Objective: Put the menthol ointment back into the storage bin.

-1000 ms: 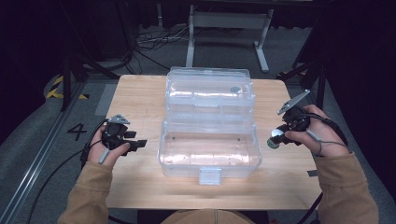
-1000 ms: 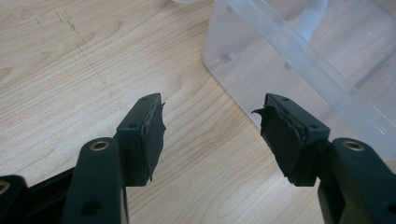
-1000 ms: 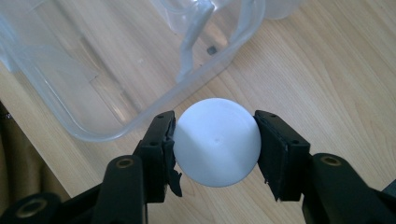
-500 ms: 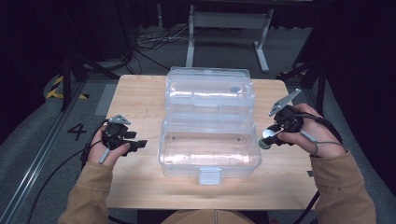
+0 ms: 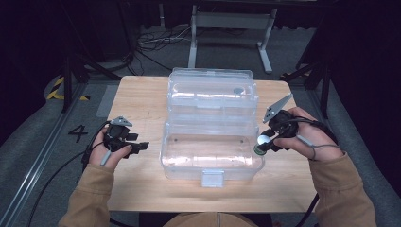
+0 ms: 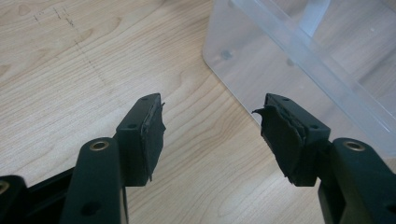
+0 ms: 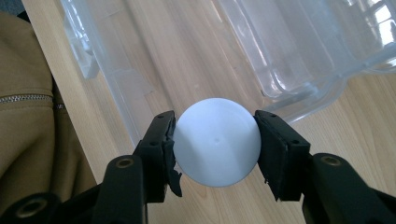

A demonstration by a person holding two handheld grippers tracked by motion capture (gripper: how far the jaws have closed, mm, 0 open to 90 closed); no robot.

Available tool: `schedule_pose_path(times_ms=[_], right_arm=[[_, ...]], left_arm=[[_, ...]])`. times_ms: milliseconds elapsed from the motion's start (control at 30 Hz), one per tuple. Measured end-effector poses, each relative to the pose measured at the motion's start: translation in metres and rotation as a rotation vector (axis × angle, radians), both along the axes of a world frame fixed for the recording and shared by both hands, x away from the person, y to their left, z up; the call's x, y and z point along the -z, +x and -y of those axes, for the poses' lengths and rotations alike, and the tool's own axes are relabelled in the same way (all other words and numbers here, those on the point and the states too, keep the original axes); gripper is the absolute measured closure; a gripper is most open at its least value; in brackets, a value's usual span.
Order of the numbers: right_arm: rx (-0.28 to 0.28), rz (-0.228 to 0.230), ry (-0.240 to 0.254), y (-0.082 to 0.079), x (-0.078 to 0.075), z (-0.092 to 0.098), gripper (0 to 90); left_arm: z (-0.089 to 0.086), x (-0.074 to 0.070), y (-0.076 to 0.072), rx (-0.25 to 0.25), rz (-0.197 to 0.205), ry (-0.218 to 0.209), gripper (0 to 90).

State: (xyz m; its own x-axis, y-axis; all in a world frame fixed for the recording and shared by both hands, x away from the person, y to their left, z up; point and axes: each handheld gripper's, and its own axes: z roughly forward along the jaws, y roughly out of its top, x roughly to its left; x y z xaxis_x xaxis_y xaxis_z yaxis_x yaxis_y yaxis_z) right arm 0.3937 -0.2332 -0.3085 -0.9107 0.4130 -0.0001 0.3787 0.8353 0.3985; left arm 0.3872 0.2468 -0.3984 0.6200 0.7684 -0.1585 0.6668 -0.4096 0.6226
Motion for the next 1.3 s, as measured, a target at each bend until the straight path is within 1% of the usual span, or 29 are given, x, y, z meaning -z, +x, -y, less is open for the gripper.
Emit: schedule_pose_path(times_ms=[33, 167, 233, 433, 567, 767, 867, 933, 1067, 1100, 1300], right_arm=[[0.0, 0.0, 0.0, 0.0, 0.0, 0.0, 50.5], [-0.034, -0.003, -0.003, -0.001, 0.004, -0.006, 50.5], [-0.036, -0.004, -0.003, -0.001, 0.004, -0.007, 50.5], [-0.067, -0.022, -0.012, -0.002, 0.011, -0.014, 50.4], [-0.085, -0.023, -0.018, -0.002, 0.015, -0.017, 50.5], [-0.107, -0.041, -0.048, -0.002, 0.025, -0.022, 50.5], [-0.12, -0.049, -0.053, -0.002, 0.029, -0.024, 50.4], [-0.131, -0.047, -0.056, -0.001, 0.032, -0.025, 50.4], [-0.136, -0.048, -0.065, -0.001, 0.036, -0.026, 50.5], [-0.129, -0.051, -0.067, -0.001, 0.037, -0.027, 50.5], [-0.143, -0.063, -0.077, 0.001, 0.046, -0.027, 50.4]], left_arm=[[0.0, 0.0, 0.0, 0.0, 0.0, 0.0, 39.6], [0.0, 0.0, 0.0, 0.001, 0.001, -0.001, 39.6], [0.0, 0.0, 0.0, 0.001, 0.001, -0.001, 39.6], [0.0, 0.0, 0.0, 0.003, -0.003, 0.0, 39.6], [0.0, 0.0, 0.0, 0.001, -0.002, -0.002, 39.6], [0.0, 0.0, -0.001, -0.001, 0.0, -0.004, 39.6], [0.0, 0.0, 0.0, 0.001, 0.0, -0.003, 39.6], [0.0, 0.0, -0.001, 0.0, 0.0, -0.004, 39.6], [0.001, 0.0, -0.001, 0.001, -0.001, -0.005, 39.6], [0.001, 0.0, -0.001, 0.001, -0.001, -0.005, 39.6], [0.001, 0.0, 0.0, 0.004, -0.002, -0.003, 39.6]])
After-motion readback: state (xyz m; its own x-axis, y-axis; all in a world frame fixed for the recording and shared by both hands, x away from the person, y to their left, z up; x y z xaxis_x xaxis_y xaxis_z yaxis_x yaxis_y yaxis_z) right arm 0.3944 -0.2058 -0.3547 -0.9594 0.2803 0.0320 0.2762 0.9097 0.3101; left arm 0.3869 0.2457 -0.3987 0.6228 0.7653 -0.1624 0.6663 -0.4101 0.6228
